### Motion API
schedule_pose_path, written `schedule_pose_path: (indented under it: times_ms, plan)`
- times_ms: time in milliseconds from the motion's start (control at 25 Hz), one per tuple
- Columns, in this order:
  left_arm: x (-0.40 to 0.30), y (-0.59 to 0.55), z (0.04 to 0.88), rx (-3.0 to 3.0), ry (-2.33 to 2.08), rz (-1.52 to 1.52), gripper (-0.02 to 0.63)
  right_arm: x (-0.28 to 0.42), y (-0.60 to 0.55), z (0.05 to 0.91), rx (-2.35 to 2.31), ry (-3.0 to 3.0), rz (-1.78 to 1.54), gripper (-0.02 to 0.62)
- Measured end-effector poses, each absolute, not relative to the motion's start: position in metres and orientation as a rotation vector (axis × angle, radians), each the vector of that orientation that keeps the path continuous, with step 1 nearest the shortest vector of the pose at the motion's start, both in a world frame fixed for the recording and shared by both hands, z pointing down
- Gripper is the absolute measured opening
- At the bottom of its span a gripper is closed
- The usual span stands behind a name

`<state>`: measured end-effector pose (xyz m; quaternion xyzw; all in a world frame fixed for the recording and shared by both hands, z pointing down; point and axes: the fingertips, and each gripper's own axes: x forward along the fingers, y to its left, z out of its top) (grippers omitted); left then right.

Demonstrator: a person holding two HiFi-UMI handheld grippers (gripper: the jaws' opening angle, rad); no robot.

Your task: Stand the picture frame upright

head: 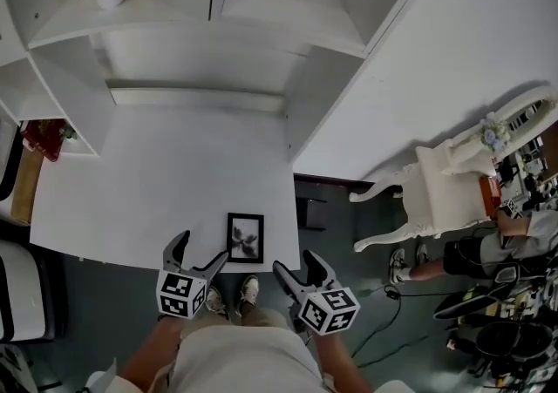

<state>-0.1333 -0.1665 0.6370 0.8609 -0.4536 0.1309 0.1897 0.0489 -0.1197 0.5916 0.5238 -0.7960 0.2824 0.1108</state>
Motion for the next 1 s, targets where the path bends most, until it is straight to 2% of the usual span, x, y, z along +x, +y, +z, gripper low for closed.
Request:
schedule_pose_path:
  times_ms: [160,440,760,880,1000]
  plan:
    - [-0.118,-0.184,0.678,2.324,-1.221,0.476,0.418,0.047,-0.141,0.643,1.42,-2.303,0.963,0.325]
    - [-0.086,-0.196,0.73,2.209,-1.137,0.694,0.34,0.037,-0.169,0.73,1.241,-2.137,1.074,0.298]
    - [-0.077,-0.206,0.765,2.059,-1.065,0.803,0.216,0.027,-0.188,0.774,1.117,-2.013,1.069,0.25]
    - [-0.076,-0.208,0.772,2.023,-1.039,0.84,0.207,0.026,-0.191,0.782,1.095,-1.977,1.096,0.249]
    - [-0.074,-0.209,0.776,2.003,-1.035,0.873,0.199,0.025,-0.194,0.786,1.097,-1.954,1.102,0.216]
